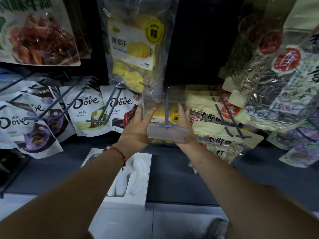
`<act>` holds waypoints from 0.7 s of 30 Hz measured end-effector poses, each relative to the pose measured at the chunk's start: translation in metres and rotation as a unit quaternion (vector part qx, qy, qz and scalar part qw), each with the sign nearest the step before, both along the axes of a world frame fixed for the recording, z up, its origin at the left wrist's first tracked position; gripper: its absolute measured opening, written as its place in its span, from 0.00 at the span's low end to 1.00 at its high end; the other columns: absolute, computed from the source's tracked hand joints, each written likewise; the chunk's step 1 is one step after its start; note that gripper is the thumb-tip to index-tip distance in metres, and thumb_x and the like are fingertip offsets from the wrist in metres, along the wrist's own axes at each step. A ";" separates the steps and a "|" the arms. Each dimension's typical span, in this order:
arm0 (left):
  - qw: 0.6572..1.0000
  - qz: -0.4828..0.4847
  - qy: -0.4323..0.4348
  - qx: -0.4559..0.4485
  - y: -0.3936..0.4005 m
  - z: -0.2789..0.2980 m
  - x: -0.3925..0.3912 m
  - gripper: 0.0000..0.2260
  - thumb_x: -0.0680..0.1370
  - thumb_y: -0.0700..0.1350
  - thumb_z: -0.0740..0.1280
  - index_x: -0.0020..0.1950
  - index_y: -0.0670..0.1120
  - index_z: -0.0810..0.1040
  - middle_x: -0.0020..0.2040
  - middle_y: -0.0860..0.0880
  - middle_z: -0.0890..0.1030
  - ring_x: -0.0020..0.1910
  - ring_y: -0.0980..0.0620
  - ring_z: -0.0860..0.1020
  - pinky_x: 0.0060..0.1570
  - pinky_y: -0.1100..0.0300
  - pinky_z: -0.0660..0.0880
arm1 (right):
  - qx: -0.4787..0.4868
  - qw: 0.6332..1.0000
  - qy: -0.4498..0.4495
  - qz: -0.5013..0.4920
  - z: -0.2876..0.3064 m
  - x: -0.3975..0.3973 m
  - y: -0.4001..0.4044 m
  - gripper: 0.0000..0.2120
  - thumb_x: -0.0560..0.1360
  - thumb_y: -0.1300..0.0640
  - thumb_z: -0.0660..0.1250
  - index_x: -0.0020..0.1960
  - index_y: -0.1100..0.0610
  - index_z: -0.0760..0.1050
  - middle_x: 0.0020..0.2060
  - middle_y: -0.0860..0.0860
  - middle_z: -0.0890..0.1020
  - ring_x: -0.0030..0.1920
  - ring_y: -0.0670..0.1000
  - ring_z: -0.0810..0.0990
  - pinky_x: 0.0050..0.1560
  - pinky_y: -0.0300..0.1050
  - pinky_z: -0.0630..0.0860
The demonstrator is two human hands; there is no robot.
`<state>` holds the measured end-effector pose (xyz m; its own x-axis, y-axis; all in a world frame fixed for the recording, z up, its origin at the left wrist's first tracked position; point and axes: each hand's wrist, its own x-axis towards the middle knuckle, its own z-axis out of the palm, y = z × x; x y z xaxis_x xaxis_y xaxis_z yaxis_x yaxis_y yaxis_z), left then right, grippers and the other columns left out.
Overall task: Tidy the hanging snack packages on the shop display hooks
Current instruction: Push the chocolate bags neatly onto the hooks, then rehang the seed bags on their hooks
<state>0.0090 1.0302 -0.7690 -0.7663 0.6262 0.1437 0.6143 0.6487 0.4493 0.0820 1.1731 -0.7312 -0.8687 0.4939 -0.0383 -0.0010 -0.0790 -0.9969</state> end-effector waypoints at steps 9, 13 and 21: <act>0.980 -0.013 0.075 -0.184 -0.020 0.016 0.040 0.39 0.70 0.70 0.48 0.79 0.55 0.60 0.82 0.43 0.45 0.80 0.41 0.52 0.75 0.41 0.57 | 0.439 0.860 -0.136 0.222 -0.006 0.064 -0.015 0.17 0.83 0.49 0.60 0.69 0.54 0.72 0.63 0.52 0.76 0.65 0.53 0.74 0.48 0.25 0.63; 0.969 -0.013 0.092 -0.231 -0.024 0.025 0.067 0.46 0.65 0.71 0.42 0.79 0.49 0.62 0.79 0.36 0.59 0.78 0.34 0.56 0.74 0.39 0.57 | 0.527 0.813 -0.109 0.221 -0.013 0.094 -0.012 0.28 0.82 0.43 0.58 0.78 0.52 0.60 0.74 0.53 0.67 0.73 0.55 0.66 0.68 0.52 0.68; 0.957 -0.046 0.199 -0.204 -0.001 0.014 0.133 0.42 0.73 0.75 0.50 0.80 0.52 0.59 0.75 0.36 0.67 0.71 0.31 0.69 0.63 0.36 0.71 | 0.642 0.717 -0.150 0.225 -0.019 0.177 0.044 0.34 0.82 0.39 0.53 0.82 0.49 0.44 0.81 0.50 0.44 0.81 0.52 0.43 0.79 0.55 0.48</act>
<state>0.1423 1.0290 -0.7552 -0.6407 0.7545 0.1421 0.7470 0.6554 -0.1119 0.2592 1.2175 -0.7502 -0.9990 -0.0390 -0.0218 -0.0339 0.9797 -0.1975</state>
